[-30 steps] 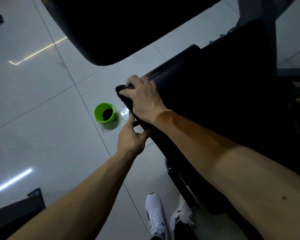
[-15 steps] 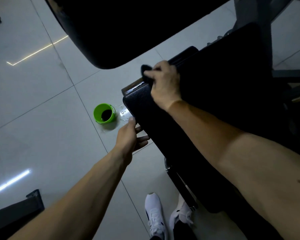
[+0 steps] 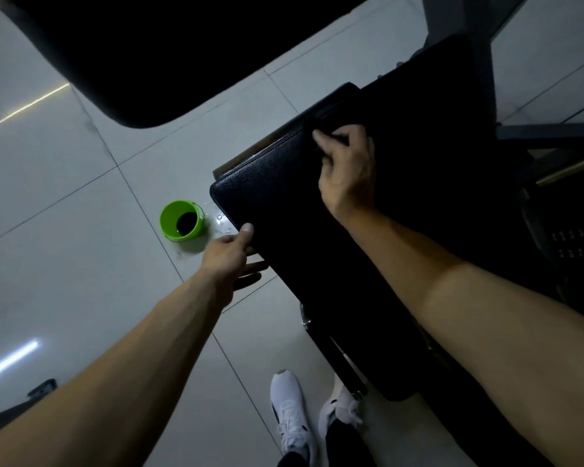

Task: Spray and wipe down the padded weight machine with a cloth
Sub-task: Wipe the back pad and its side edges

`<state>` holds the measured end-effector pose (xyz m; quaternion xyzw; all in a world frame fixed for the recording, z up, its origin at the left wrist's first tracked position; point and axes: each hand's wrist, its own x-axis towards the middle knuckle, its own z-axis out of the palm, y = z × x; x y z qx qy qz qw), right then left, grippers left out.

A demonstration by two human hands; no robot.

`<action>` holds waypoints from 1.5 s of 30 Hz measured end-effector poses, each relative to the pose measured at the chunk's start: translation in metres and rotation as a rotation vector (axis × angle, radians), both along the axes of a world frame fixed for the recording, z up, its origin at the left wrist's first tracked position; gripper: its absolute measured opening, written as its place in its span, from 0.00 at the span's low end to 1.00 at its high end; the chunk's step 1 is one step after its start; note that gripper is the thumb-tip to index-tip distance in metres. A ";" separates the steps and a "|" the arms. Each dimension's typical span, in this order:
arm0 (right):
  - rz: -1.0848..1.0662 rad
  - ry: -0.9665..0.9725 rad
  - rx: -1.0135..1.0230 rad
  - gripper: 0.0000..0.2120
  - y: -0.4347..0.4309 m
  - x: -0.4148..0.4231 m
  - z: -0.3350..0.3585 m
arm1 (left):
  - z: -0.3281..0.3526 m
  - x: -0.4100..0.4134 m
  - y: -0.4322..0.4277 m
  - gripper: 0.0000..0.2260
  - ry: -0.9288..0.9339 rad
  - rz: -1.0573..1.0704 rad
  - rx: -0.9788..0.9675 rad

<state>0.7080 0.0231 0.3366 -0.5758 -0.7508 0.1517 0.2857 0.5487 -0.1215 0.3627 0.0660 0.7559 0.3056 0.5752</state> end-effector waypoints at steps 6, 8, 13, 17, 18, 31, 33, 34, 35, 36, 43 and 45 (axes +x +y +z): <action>0.250 -0.015 -0.031 0.22 -0.116 -0.023 -0.017 | -0.001 0.003 0.004 0.18 0.021 0.020 -0.028; 0.444 -0.107 -0.042 0.23 -0.148 -0.004 -0.030 | -0.002 0.004 0.004 0.20 0.030 0.013 -0.037; 0.491 -0.191 0.079 0.20 -0.091 0.043 -0.032 | -0.004 0.008 0.005 0.20 0.056 -0.014 -0.026; -0.071 -0.101 -0.016 0.25 -0.047 0.040 -0.024 | -0.005 0.009 0.003 0.19 0.045 -0.001 -0.029; -0.133 -0.082 -0.044 0.26 -0.055 0.031 -0.025 | -0.004 0.010 0.004 0.18 0.035 0.003 -0.031; 0.265 -0.160 0.064 0.23 -0.067 0.066 -0.033 | -0.008 0.019 -0.009 0.22 0.015 0.071 -0.011; -0.058 -0.095 -0.036 0.24 -0.054 0.061 -0.032 | -0.012 0.025 -0.020 0.24 -0.018 0.076 0.006; -0.137 -0.061 -0.063 0.25 -0.060 0.052 -0.033 | -0.014 0.029 -0.024 0.23 -0.019 0.069 0.014; -0.152 -0.040 -0.070 0.24 -0.074 0.042 -0.035 | -0.016 0.034 -0.029 0.22 -0.015 0.057 0.018; -0.110 -0.031 -0.061 0.24 -0.094 0.034 -0.037 | -0.017 0.040 -0.033 0.20 -0.010 0.050 0.017; 0.562 -0.204 -0.070 0.24 -0.195 0.065 -0.055 | -0.025 0.053 -0.043 0.14 0.031 0.021 0.031; 0.512 -0.167 -0.047 0.19 -0.159 0.073 -0.050 | -0.028 0.052 -0.040 0.13 0.045 0.013 0.022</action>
